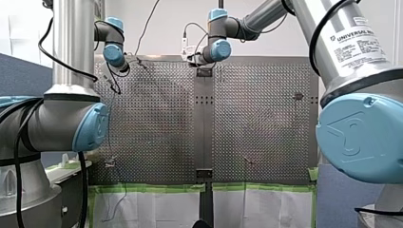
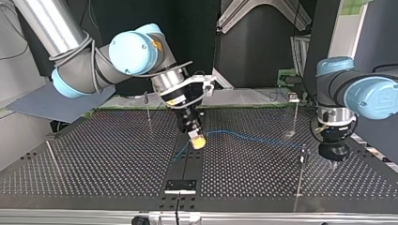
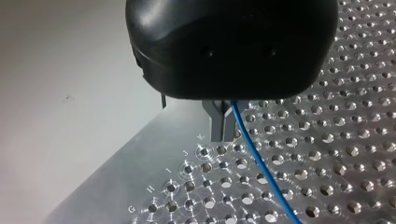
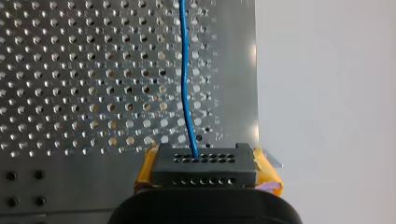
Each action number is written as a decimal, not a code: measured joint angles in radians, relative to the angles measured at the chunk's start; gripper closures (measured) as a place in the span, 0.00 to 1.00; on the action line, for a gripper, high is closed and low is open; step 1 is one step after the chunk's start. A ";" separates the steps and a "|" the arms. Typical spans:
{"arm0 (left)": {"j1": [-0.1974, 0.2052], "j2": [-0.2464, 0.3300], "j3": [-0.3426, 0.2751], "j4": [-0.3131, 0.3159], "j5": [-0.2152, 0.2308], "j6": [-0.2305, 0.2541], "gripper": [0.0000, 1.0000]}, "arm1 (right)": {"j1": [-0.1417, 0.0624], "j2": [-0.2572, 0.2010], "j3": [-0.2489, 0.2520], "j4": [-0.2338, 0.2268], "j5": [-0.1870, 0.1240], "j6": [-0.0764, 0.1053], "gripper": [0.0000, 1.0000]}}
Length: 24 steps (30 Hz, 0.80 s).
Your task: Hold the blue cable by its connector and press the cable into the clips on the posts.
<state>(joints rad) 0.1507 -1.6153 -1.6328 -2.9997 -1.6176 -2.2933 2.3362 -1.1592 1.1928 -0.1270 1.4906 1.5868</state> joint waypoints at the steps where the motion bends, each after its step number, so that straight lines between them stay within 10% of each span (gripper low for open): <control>1: 0.001 -0.003 0.004 0.000 0.001 0.001 1.00 | -0.002 0.001 0.000 -0.001 0.003 0.001 1.00; 24: 0.019 -0.050 0.051 -0.002 0.025 -0.004 1.00 | -0.040 0.058 -0.067 -0.010 0.024 0.028 1.00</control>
<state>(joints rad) 0.1697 -1.6656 -1.5818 -3.0014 -1.5923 -2.2970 2.2958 -1.1012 1.1261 -0.1367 1.5150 1.6148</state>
